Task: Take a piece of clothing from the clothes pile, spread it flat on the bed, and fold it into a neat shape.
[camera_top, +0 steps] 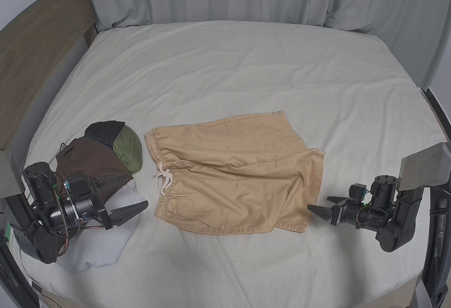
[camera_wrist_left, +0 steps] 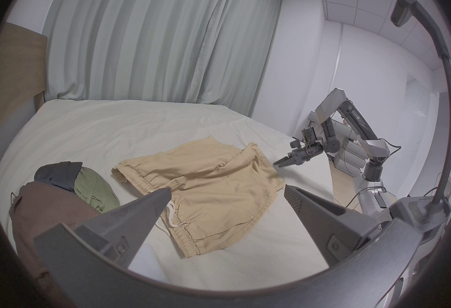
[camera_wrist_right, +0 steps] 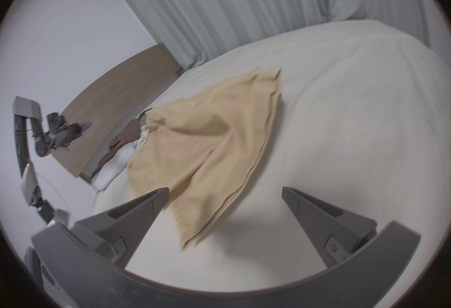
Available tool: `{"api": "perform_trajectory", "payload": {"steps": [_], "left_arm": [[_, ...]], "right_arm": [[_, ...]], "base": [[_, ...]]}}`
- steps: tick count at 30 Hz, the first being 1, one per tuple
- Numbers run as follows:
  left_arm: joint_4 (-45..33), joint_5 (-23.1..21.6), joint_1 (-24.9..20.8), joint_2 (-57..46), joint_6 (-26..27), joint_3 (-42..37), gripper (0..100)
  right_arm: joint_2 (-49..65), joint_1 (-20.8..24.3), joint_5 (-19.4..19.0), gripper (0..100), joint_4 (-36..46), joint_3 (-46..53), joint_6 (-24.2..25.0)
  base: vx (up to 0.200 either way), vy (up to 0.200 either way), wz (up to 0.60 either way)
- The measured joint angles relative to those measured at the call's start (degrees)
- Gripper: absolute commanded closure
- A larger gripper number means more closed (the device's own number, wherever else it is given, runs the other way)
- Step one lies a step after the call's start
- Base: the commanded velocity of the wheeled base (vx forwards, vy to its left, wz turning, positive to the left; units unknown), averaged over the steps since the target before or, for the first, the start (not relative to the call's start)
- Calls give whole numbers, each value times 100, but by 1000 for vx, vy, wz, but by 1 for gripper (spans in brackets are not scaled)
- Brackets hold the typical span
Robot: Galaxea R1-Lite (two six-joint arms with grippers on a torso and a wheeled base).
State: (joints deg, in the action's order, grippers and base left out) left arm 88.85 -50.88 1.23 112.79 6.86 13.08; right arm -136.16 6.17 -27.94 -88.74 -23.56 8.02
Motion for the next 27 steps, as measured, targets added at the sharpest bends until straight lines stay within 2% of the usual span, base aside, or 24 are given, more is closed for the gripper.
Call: {"api": "perform_trajectory", "payload": {"steps": [3, 5, 17, 25, 26, 27], "left_arm": [[0, 0, 6, -2, 0, 0, 0], [0, 2, 6, -2, 0, 0, 0], [0, 0, 11, -5, 0, -16, 0], [0, 0, 11, 6, 0, -16, 0], [0, 0, 11, 6, -2, -16, 0], [0, 0, 11, 6, 0, -21, 0]], "right_arm": [[16, 96, -301, 0, 2, 339, -107], [-1, 160, -364, 0, 2, 452, -168], [-354, 510, -329, 0, 0, 297, -171], [-489, 577, -317, 0, -2, 141, -162], [-496, 581, -317, 100, 0, 119, -157], [-502, 581, -317, 100, 0, 102, -160]], "base": [[0, 0, 0], [0, 0, 0], [0, 0, 0], [0, 0, 0], [0, 0, 0], [0, 0, 0]]}}
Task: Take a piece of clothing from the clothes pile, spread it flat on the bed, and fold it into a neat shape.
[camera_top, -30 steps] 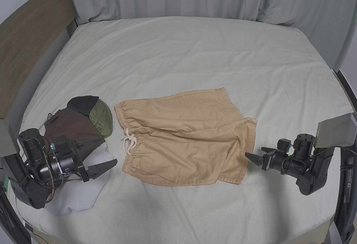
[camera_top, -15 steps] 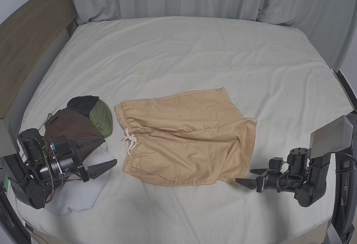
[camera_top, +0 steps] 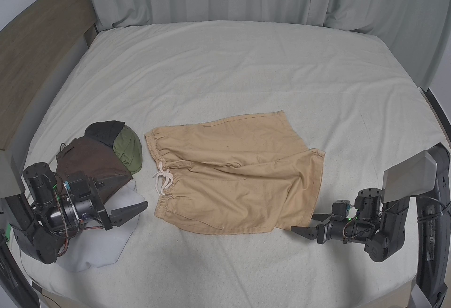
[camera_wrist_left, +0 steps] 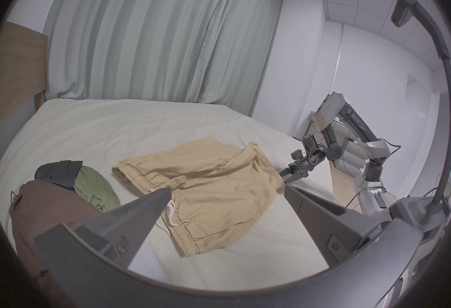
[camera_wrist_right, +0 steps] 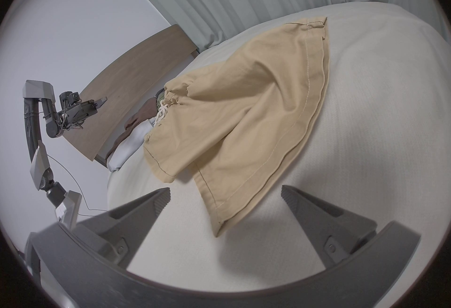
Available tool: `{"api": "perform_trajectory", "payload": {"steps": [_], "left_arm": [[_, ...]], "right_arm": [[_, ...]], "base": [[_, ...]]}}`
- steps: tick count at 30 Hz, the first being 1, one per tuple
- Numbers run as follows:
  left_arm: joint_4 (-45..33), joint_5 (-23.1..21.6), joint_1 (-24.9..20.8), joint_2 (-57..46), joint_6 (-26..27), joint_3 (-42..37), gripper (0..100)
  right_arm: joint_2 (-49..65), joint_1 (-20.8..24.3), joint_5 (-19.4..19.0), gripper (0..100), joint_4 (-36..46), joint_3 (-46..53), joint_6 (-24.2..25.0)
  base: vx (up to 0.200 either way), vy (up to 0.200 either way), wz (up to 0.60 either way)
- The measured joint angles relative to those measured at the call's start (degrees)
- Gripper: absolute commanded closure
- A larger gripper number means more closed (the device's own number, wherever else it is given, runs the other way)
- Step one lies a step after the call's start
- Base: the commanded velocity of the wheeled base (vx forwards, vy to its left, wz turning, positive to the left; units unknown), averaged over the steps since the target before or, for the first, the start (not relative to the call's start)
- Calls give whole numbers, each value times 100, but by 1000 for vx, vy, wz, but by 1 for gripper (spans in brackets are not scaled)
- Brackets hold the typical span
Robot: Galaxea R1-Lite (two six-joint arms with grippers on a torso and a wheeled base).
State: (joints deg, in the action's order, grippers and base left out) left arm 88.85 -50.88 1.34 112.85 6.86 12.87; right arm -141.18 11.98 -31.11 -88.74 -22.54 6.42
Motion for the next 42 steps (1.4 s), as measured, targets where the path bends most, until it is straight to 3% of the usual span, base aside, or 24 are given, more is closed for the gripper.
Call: {"api": "perform_trajectory", "payload": {"steps": [19, 20, 31, 32, 42], "left_arm": [[0, -7, 61, -4, 0, 16, 0], [0, -10, 66, -4, 0, 16, 0], [0, -10, 77, -15, 0, 21, 0], [-2, -10, 77, -15, 0, 21, 0], [0, -10, 74, -15, 0, 16, 0]], "right_arm": [[-155, -38, 0, 100, 0, -28, -5], [-157, -38, -1, 0, 0, -17, -13], [-174, 17, -12, 0, -9, -13, -27], [-174, 24, -15, 100, -11, -13, -29], [-204, 55, -4, 100, 2, 20, -27]], "base": [[0, 0, 0], [0, 0, 0], [0, 0, 0], [0, 0, 0], [0, 0, 0]]}}
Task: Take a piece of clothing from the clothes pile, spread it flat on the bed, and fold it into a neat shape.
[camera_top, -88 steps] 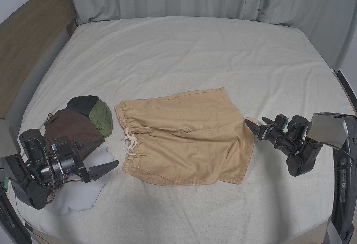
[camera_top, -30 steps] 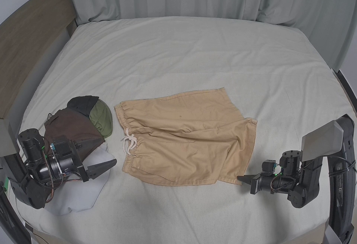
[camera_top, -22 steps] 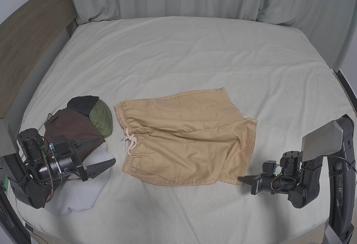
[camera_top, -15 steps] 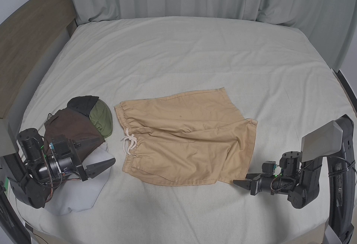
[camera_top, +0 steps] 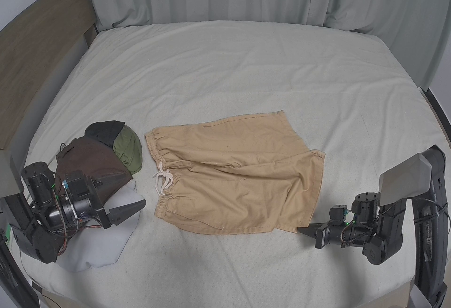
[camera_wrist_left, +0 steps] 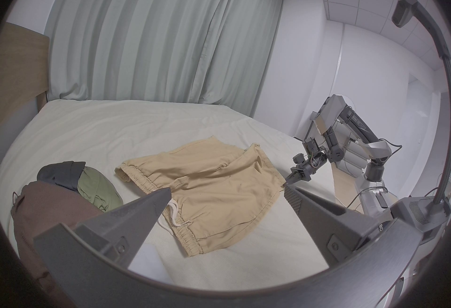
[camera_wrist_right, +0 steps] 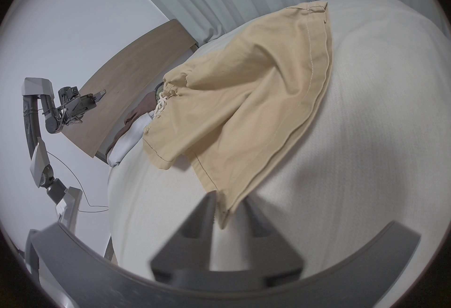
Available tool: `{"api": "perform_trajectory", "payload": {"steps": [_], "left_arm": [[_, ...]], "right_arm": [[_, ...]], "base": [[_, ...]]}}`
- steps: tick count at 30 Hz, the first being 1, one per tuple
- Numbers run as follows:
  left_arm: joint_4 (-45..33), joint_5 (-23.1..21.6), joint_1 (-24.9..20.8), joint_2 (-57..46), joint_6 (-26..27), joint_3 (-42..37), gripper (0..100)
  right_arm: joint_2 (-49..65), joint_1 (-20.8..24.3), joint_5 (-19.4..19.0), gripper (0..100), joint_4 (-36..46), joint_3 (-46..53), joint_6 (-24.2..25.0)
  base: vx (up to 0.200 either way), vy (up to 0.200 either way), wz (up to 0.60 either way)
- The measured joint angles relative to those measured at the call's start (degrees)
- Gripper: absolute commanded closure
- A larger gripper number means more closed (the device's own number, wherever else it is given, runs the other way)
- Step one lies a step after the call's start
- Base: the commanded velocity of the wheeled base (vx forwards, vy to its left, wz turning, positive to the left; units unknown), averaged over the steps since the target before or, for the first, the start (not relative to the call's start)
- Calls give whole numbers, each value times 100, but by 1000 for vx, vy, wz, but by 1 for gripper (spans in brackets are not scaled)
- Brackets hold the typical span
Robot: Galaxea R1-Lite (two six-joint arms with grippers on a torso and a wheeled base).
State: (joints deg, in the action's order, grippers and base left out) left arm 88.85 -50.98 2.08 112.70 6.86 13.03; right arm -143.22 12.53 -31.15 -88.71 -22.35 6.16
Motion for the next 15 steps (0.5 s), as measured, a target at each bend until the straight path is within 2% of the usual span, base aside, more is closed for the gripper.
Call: {"api": "perform_trajectory", "payload": {"steps": [15], "left_arm": [[2, -15, -18, 227, -6, -99, 0]], "right_arm": [[9, -110, -9, 100, -7, 113, -20]], "base": [[0, 0, 0]]}}
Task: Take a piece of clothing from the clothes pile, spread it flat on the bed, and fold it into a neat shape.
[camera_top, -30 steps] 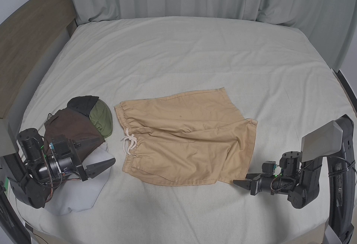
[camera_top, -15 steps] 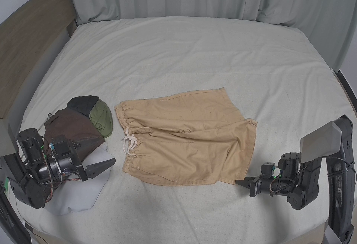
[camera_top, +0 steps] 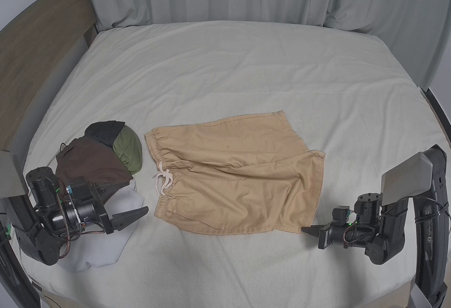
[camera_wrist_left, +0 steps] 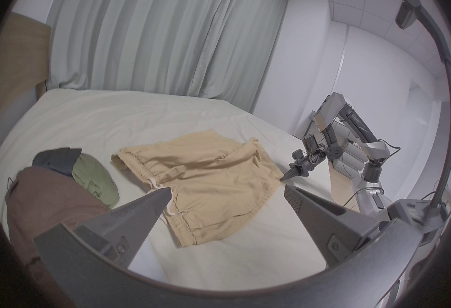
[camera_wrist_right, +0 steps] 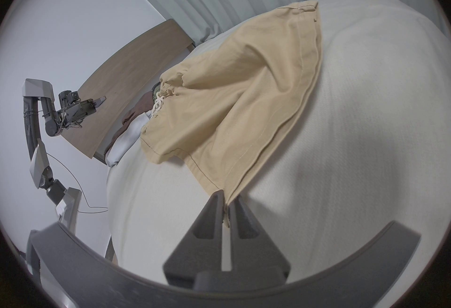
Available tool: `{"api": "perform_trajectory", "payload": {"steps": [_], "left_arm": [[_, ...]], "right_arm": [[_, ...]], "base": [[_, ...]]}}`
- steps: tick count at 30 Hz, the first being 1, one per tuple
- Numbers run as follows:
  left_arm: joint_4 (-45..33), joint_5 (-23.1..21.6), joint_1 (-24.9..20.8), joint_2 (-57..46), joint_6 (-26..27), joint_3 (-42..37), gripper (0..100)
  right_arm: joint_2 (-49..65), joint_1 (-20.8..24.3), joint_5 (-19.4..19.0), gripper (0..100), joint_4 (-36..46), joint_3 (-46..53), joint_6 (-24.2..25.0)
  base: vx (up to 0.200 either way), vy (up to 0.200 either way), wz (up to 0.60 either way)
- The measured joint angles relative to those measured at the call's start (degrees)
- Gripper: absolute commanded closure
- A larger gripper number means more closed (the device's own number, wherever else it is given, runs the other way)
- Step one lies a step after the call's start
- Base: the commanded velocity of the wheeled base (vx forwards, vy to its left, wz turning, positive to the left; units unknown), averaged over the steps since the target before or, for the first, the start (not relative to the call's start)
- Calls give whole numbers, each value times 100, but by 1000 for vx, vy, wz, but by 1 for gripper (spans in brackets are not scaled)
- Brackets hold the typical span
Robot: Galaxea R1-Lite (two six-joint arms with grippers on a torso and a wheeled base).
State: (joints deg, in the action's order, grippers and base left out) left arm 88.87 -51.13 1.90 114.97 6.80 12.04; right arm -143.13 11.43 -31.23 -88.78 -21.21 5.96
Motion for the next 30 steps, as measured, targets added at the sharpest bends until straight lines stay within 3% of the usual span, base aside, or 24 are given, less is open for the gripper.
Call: {"api": "perform_trajectory", "payload": {"steps": [17, 20, 24, 30], "left_arm": [[-2, 17, 154, 1141, -210, 286, 0], [-2, 50, 156, 1307, -572, 410, 0], [-2, 257, 88, 1432, -1525, 479, 0], [-5, 1156, -146, 1493, -2765, 614, 0]], "right_arm": [[339, -756, -482, 100, 10, 851, -507], [349, -772, -484, 100, 11, 840, -512], [352, -769, -486, 100, 13, 818, -514], [352, -767, -486, 100, 13, 779, -518]], "base": [[0, 0, 0], [0, 0, 0], [0, 0, 0], [0, 0, 0]]}}
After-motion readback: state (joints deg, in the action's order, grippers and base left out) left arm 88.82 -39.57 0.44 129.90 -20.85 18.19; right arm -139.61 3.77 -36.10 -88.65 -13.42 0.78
